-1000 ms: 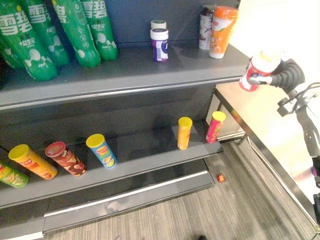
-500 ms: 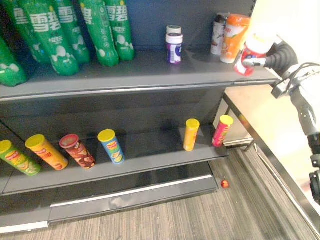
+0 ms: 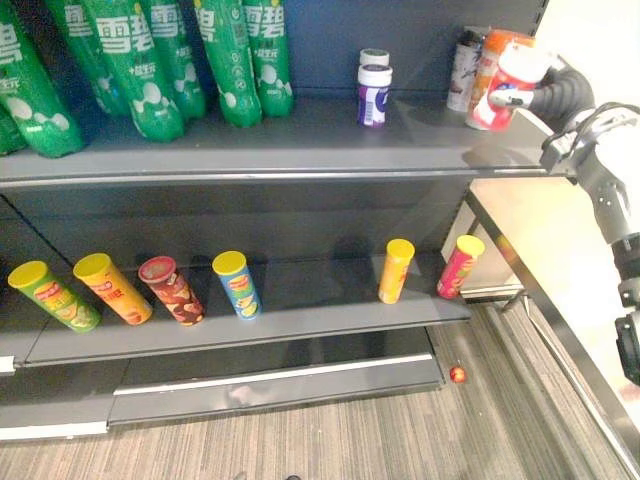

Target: Put the gum and the chips on the shelf.

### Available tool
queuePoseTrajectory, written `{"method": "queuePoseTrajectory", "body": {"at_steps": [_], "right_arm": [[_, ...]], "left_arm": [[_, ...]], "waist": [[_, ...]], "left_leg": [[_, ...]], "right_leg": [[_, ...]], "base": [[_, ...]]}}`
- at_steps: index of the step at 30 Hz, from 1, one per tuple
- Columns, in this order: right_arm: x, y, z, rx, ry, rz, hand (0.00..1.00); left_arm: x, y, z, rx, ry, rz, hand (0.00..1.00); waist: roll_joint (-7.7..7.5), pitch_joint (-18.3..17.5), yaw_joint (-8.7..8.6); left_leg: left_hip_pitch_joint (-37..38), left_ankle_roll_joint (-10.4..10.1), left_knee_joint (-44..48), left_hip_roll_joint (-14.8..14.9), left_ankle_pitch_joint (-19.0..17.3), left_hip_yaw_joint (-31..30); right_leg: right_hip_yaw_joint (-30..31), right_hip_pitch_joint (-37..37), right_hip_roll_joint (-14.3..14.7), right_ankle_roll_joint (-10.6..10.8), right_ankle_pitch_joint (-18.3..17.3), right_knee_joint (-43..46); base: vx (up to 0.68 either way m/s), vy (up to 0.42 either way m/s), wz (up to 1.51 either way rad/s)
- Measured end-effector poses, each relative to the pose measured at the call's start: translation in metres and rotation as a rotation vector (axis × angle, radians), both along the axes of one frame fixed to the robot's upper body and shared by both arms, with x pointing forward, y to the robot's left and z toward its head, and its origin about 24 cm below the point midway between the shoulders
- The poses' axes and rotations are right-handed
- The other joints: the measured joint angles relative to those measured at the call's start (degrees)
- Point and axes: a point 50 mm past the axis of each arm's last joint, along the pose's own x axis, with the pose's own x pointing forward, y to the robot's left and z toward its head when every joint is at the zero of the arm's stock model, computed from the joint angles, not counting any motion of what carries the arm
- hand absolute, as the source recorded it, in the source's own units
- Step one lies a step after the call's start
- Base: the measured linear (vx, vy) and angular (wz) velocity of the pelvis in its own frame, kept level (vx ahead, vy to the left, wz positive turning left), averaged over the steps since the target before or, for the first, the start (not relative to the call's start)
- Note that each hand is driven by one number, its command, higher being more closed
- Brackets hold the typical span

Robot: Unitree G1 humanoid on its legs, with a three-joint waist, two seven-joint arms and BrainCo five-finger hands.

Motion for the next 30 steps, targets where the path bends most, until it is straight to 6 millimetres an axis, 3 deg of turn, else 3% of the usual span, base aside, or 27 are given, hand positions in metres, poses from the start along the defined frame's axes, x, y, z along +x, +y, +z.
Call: {"method": "queuePoseTrajectory", "body": {"at_steps": [6, 16, 30], "right_arm": [[0.006, 0.013, 0.002, 0.041, -0.004, 0.016, 1.0], [0.015, 0.029, -0.008, 0.081, 0.03, 0.021, 1.0], [0.02, 0.051, -0.015, -0.006, 0.062, 0.047, 1.0]], "left_arm": [[0.006, -0.002, 0.0, -0.003, -0.011, -0.021, 0.0], [0.009, -0.003, 0.0, -0.002, -0.016, -0.019, 0.0], [0.01, -0.003, 0.0, 0.0, -0.019, -0.023, 0.0]], "waist": [[0.17, 0.8, 0.25], [0.14, 1.6, 2.6], [-0.32, 3.1, 2.68]], "left_leg": [[0.2, 0.0, 0.0, 0.0, 0.0, -0.6], [-0.5, -0.2, 0.0, -0.1, 0.2, -1.8], [-0.7, -0.3, 0.0, -0.1, 0.5, -3.3]], "right_leg": [[-0.6, 0.8, 0.0, 0.0, 0.0, -0.3], [-1.9, 0.8, 0.0, -0.1, -0.1, -0.3], [-3.3, 1.6, 0.0, -0.3, -0.3, -0.3]], "base": [[-0.02, -0.004, 0.04], [-0.01, -0.003, 0.07], [-0.02, -0.003, 0.05]]}}
